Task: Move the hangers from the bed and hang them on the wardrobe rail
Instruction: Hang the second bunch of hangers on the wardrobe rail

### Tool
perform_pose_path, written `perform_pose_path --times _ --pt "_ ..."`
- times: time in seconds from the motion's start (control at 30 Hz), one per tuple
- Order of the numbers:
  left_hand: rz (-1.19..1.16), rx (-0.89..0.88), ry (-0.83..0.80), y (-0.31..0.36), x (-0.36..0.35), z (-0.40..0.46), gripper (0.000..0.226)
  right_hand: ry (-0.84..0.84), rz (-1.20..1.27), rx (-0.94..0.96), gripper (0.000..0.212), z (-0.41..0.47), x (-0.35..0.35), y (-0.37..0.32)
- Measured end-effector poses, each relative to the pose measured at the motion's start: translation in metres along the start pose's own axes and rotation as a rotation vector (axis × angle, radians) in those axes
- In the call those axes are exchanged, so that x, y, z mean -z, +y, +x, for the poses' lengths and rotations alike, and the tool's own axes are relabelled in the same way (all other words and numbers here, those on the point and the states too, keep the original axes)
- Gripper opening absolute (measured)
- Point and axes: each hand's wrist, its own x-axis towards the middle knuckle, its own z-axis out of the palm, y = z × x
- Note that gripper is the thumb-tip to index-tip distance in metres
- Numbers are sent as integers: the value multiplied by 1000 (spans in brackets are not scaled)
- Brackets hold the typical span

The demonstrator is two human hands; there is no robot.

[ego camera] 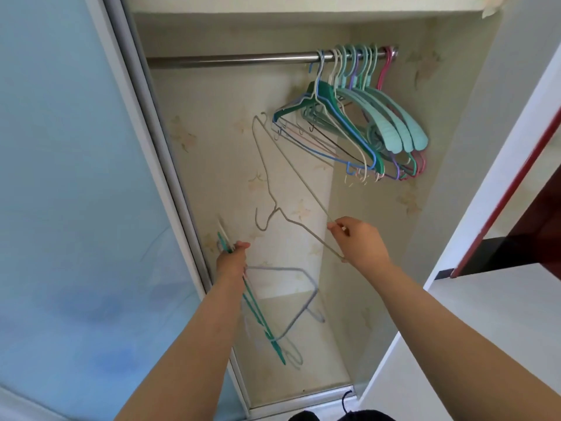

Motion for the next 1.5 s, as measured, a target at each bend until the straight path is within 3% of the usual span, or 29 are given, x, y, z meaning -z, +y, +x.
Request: perform_pose_path --times 0.17,0.3,0.4,0.57,0.63,0.77,0.83,0.93,1.07,1.17,1.23,1.37,1.5 --pt "-170 9 22 -6 5 2 10 4 188 -58 20 -3 10 12" --pt "-213 42 -84 -1 -2 -7 17 -41 549 -188 16 -1 4 7" --pt "-437 26 -203 12 -8 -15 17 -158 751 -344 13 4 -1 5" --pt "-575 -31 -309 33 -19 -26 22 -358 359 -547 24 0 -19 36" --pt "-554 -34 -341 38 -22 -29 21 -417 254 -530 33 -9 -26 46" --pt "-416 -116 -380 47 -25 -31 20 -545 286 -448 79 -22 -25 48" --pt "-317 -150 -380 57 -26 -31 19 -627 263 -384 68 -23 -22 41" --pt "-204 -207 -374 69 -24 -32 22 -505 363 -406 52 -17 -19 35" --pt "-176 -251 -315 77 -23 -31 28 -311 523 -374 68 0 -12 12" --pt "-178 -274 -286 80 -24 -30 26 -226 582 -324 44 25 -6 -17" --pt "-187 -287 -320 81 -22 -29 27 -174 565 -316 41 47 2 -39" --pt "-180 -287 -393 86 -15 -30 29 -122 660 -306 43 93 22 -84" --pt "-174 -268 -410 91 -13 -33 28 -195 781 -358 45 124 35 -107"
